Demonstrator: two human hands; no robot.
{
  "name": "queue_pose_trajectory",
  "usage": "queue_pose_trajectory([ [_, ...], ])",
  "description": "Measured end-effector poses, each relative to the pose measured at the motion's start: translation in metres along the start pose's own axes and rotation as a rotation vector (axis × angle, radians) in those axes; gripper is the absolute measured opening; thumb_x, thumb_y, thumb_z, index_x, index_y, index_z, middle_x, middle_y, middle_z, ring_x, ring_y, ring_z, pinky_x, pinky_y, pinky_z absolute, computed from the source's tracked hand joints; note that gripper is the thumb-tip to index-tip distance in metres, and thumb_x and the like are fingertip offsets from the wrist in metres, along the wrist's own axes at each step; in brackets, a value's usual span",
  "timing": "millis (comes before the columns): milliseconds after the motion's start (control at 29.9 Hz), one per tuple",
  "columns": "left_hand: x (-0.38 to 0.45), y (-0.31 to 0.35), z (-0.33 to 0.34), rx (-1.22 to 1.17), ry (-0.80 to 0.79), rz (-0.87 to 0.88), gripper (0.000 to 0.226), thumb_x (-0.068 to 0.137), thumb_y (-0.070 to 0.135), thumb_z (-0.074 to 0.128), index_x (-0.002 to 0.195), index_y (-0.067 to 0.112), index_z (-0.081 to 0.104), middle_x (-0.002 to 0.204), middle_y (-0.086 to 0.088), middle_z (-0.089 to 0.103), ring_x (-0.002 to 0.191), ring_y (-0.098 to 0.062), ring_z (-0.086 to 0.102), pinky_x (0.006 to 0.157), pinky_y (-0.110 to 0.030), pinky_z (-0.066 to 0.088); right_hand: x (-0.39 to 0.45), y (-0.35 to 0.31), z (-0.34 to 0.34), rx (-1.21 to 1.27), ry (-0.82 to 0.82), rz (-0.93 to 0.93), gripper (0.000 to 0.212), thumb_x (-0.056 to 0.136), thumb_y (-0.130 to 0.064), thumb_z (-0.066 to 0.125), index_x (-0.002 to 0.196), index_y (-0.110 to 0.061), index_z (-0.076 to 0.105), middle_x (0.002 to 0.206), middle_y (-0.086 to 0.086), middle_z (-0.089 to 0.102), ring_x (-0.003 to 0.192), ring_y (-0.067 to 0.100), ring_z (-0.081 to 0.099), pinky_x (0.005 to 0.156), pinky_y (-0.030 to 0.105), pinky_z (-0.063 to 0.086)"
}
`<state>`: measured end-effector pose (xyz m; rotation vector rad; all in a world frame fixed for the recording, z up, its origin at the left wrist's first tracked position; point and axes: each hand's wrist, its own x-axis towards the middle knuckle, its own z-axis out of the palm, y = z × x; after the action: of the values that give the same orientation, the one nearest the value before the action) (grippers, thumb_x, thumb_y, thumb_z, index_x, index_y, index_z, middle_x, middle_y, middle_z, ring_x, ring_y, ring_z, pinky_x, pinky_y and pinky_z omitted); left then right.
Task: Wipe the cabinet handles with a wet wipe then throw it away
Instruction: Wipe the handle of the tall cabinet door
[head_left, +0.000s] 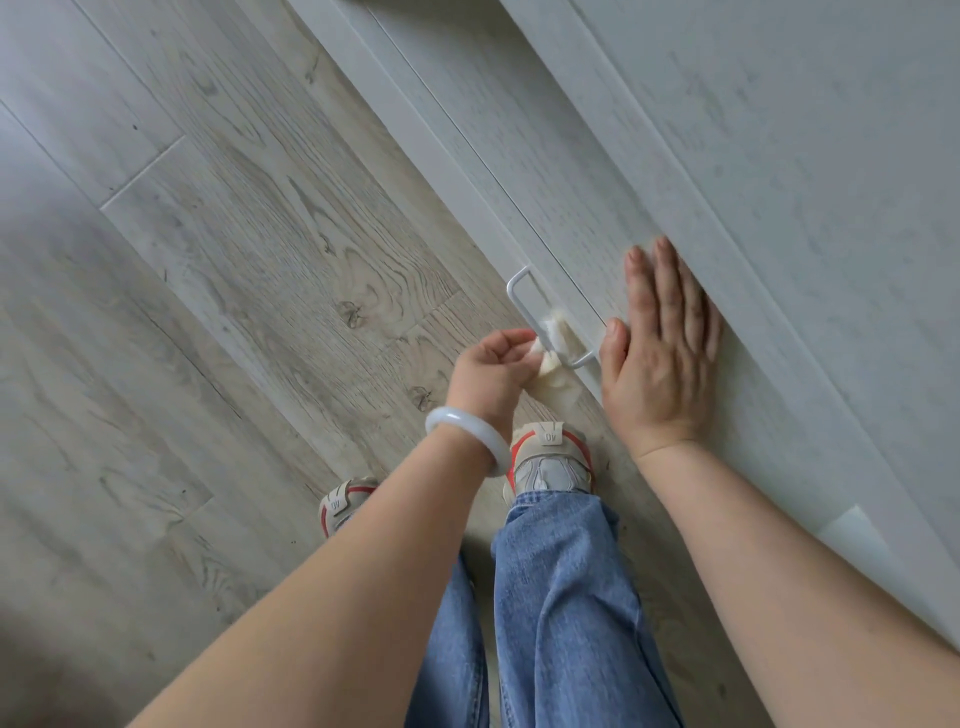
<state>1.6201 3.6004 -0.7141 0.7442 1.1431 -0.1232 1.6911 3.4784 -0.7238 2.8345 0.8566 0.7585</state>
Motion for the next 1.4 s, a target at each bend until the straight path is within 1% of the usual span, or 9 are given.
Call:
queue_pose_trajectory([
  [201, -0.006, -0.005, 0.005, -0.001, -0.007, -0.031, 0.026, 0.087, -0.016, 0.051, 0.093, 0.007, 0.063, 0.082, -0.004, 0.067, 0.075, -0.014, 0.063, 0.072, -0.020, 0.055, -0.003, 0.001, 0.004, 0.015, -0.012, 0.027, 0.035, 0.092, -0.021, 0.049, 0.107, 0.004, 0.070, 0.105, 0.023, 0.069, 0.093, 0.034, 0.069, 0.116, 0.023, 0.007],
  [301, -0.005, -0.005, 0.002, -0.018, -0.037, -0.045, 0.023, 0.086, -0.014, 0.053, 0.092, 0.006, 0.062, 0.077, -0.004, 0.068, 0.072, -0.015, 0.064, 0.067, -0.018, 0.056, -0.001, 0.000, 0.001, -0.012, -0.033, 0.011, 0.037, 0.094, -0.022, 0.046, 0.107, 0.003, 0.070, 0.104, 0.023, 0.070, 0.092, 0.034, 0.070, 0.104, 0.030, 0.026],
  [401, 0.008, 0.004, 0.001, -0.122, 0.056, 0.003, 0.026, 0.087, -0.016, 0.049, 0.089, 0.006, 0.062, 0.076, -0.003, 0.069, 0.069, -0.013, 0.065, 0.068, -0.021, 0.056, 0.001, -0.001, -0.001, -0.008, -0.029, 0.015, 0.042, 0.099, -0.023, 0.037, 0.108, 0.003, 0.070, 0.105, 0.023, 0.070, 0.093, 0.034, 0.070, 0.101, 0.031, 0.026],
  [702, 0.016, 0.002, 0.000, 0.115, -0.205, -0.082, 0.040, 0.086, -0.021, 0.038, 0.115, -0.001, 0.057, 0.095, -0.014, 0.063, 0.094, -0.025, 0.059, 0.093, -0.036, 0.049, 0.003, -0.002, -0.005, -0.049, -0.125, -0.001, 0.036, 0.086, -0.023, 0.052, 0.105, 0.002, 0.071, 0.102, 0.021, 0.071, 0.090, 0.032, 0.071, 0.097, 0.033, 0.032],
  [802, 0.012, -0.007, 0.008, -0.006, -0.217, -0.155, 0.052, 0.080, -0.027, 0.026, 0.121, -0.006, 0.052, 0.087, -0.011, 0.058, 0.085, -0.023, 0.057, 0.082, -0.030, 0.050, 0.005, -0.002, -0.006, -0.050, -0.152, 0.013, 0.037, 0.086, -0.022, 0.052, 0.106, 0.003, 0.070, 0.105, 0.022, 0.070, 0.094, 0.034, 0.070, 0.115, 0.025, 0.011],
  [936, 0.013, -0.013, 0.003, -0.093, -0.247, -0.176, 0.052, 0.076, -0.027, 0.027, 0.112, -0.003, 0.055, 0.089, -0.013, 0.054, 0.087, -0.024, 0.055, 0.083, -0.030, 0.049, 0.007, -0.002, -0.007, -0.034, -0.193, 0.039, 0.039, 0.087, -0.022, 0.049, 0.108, 0.003, 0.069, 0.108, 0.023, 0.069, 0.098, 0.035, 0.068, 0.116, 0.022, -0.003],
  [1137, 0.021, 0.017, 0.001, 0.103, -0.314, -0.207, 0.040, 0.083, -0.026, 0.026, 0.088, -0.005, 0.061, 0.086, -0.014, 0.065, 0.091, -0.027, 0.060, 0.097, -0.039, 0.046, 0.010, -0.004, -0.010, -0.011, -0.247, 0.050, 0.043, 0.099, -0.022, 0.037, 0.105, 0.005, 0.070, 0.103, 0.024, 0.070, 0.091, 0.035, 0.070, 0.115, 0.026, 0.015],
  [1270, 0.036, 0.048, -0.005, 0.163, -0.243, -0.178, 0.033, 0.086, -0.021, 0.029, 0.092, -0.007, 0.059, 0.087, -0.015, 0.064, 0.090, -0.028, 0.062, 0.081, -0.034, 0.055, 0.006, -0.003, -0.013, 0.061, -0.413, 0.013, 0.034, 0.087, -0.020, 0.051, 0.093, 0.006, 0.072, 0.089, 0.024, 0.071, 0.078, 0.034, 0.071, 0.084, 0.035, 0.037],
  [1404, 0.041, 0.078, -0.014, 0.307, -0.164, -0.105, 0.027, 0.089, -0.016, 0.039, 0.102, -0.005, 0.060, 0.106, -0.024, 0.062, 0.103, -0.032, 0.062, 0.091, -0.038, 0.054, 0.024, 0.003, -0.025, 0.068, -0.485, -0.037, 0.042, 0.100, -0.016, 0.036, 0.123, 0.015, 0.053, 0.126, 0.033, 0.055, 0.112, 0.033, 0.061, 0.083, 0.001, 0.028],
])
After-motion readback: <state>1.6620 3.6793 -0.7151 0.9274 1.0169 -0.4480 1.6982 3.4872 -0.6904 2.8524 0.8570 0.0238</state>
